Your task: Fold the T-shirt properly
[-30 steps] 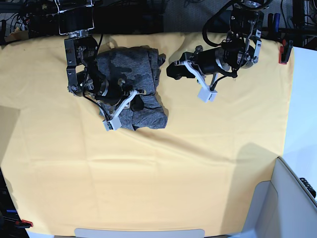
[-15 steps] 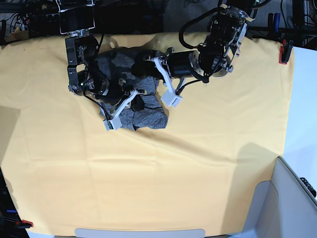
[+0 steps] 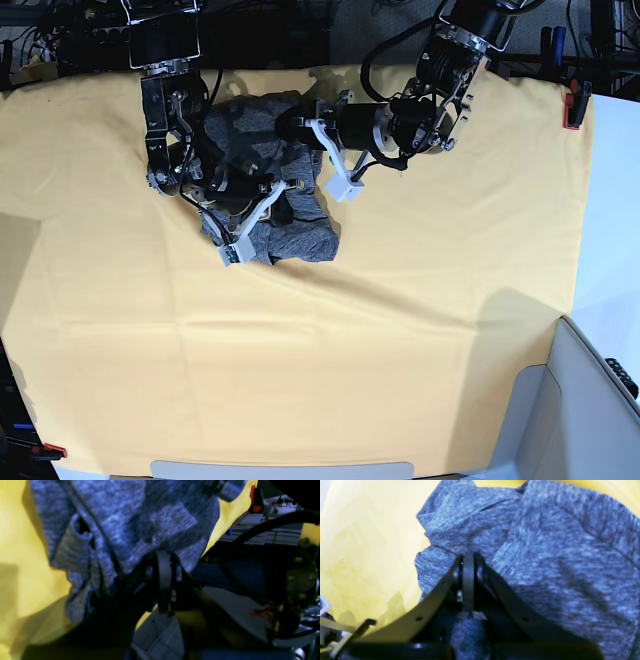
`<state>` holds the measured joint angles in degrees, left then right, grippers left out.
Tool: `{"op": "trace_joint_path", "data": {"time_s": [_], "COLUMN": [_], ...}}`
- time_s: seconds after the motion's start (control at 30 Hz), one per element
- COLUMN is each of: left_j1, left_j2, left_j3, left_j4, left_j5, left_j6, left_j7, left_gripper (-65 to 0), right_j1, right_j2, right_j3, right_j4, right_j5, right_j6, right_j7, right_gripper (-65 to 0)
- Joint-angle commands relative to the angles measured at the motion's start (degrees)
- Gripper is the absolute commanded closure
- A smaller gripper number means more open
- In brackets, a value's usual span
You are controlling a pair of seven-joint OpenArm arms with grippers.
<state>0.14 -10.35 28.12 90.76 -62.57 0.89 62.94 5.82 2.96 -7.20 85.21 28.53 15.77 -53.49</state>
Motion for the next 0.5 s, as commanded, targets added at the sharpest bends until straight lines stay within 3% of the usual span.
{"op": "trace_joint_path", "data": {"time_s": [0.0,0.1,0.27,0.47], "left_j1": [-0.4,0.4,3.7,5.0], "left_j2": [-0.2,-0.3,-0.4,-0.1], "left_j3": [0.0,0.0,-0.6,-0.6], "left_j4": [0.1,0.0,0.0,0.0], "left_j5": [2.5,4.1,8.8,12.8], "left_j6": [0.7,0.7,0.7,0.7], "left_j7": [0.4,0.8,0.4,0.2], "left_gripper": [-1.1,-1.1,-1.1,-1.1], "right_j1": [0.9,0.9,2.7,7.8], "right_j2": [0.4,-0.3,-1.1,-1.1], "right_j3": [0.3,0.3,0.3,0.3], "right_j4": [0.2,0.2,-0.4,-5.3], "right_j5": [-3.9,-6.2,-9.9,-11.8], "right_j6": [-1.1,-1.8,-8.0,-8.6], "right_j7": [-0.5,1.4,2.3,2.3], "right_gripper": [0.0,0.0,0.0,0.0]}}
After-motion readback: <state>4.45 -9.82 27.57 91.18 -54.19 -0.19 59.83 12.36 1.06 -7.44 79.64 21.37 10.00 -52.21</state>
